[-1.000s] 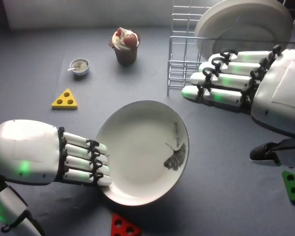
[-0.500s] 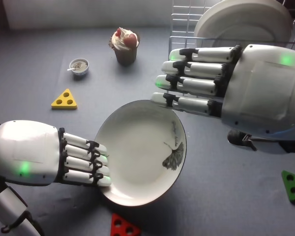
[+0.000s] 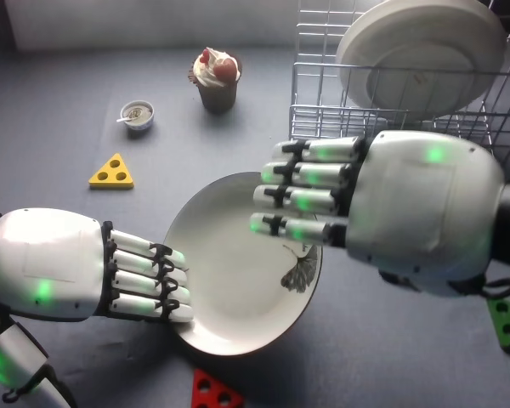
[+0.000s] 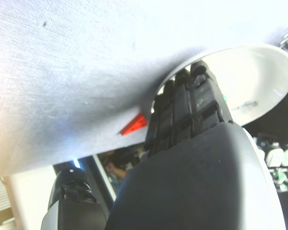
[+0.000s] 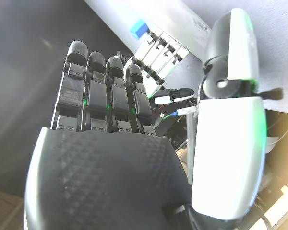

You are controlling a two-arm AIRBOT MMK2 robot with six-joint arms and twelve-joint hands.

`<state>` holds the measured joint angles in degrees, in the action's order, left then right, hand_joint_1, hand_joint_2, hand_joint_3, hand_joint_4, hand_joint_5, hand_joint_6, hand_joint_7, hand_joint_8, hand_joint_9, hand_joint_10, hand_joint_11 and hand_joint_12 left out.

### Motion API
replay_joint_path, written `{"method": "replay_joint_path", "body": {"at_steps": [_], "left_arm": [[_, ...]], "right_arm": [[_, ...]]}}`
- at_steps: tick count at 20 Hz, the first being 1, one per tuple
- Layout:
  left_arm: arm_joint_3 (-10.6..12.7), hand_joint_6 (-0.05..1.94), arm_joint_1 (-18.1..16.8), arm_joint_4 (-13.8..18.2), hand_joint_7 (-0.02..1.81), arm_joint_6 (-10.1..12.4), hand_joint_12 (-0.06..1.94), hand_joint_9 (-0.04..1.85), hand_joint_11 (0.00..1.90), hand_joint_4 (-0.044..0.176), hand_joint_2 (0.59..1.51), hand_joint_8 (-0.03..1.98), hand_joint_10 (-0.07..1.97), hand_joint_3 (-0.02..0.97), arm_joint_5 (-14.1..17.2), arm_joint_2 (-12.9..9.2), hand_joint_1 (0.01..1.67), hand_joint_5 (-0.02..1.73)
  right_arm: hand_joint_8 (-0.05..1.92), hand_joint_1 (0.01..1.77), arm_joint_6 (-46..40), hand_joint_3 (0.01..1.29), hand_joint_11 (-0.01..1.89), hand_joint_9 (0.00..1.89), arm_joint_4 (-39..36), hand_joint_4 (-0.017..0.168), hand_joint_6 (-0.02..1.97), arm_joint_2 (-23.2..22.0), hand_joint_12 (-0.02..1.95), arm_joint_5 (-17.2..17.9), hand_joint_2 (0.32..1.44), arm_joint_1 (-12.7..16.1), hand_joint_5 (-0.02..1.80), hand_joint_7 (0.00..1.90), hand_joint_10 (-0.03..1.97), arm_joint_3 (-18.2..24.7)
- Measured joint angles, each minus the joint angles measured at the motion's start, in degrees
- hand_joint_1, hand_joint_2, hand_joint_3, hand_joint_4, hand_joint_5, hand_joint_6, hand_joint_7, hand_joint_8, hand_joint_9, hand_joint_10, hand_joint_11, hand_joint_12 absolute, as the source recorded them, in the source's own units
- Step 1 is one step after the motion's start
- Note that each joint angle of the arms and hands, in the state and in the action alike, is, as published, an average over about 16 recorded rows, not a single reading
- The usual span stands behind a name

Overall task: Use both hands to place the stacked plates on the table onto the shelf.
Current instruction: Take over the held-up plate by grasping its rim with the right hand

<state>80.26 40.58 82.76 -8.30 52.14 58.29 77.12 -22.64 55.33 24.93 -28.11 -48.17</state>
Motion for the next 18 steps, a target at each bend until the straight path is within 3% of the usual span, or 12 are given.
{"method": "replay_joint_path", "body": {"at_steps": [14,18], "left_arm": [[0.4,-0.02,0.0,-0.2,0.15,0.0,-0.01,0.15,0.15,-0.011,0.963,-0.01,0.0,-0.004,0.2,0.3,0.02,0.1],[0.4,-0.02,0.0,-0.2,0.15,0.0,-0.01,0.15,0.16,-0.011,0.963,-0.01,0.0,-0.004,0.2,0.3,0.02,0.1]], "right_arm": [[0.02,1.19,2.3,0.01,0.29,0.24,0.5,0.004,0.02,12.6,0.03,-3.9,0.88,0.0,0.27,0.26,0.02,-7.7],[0.02,1.21,2.4,0.01,0.39,0.34,0.8,0.004,0.02,15.1,0.07,-4.3,0.88,0.7,0.35,0.34,0.02,-9.6]]}}
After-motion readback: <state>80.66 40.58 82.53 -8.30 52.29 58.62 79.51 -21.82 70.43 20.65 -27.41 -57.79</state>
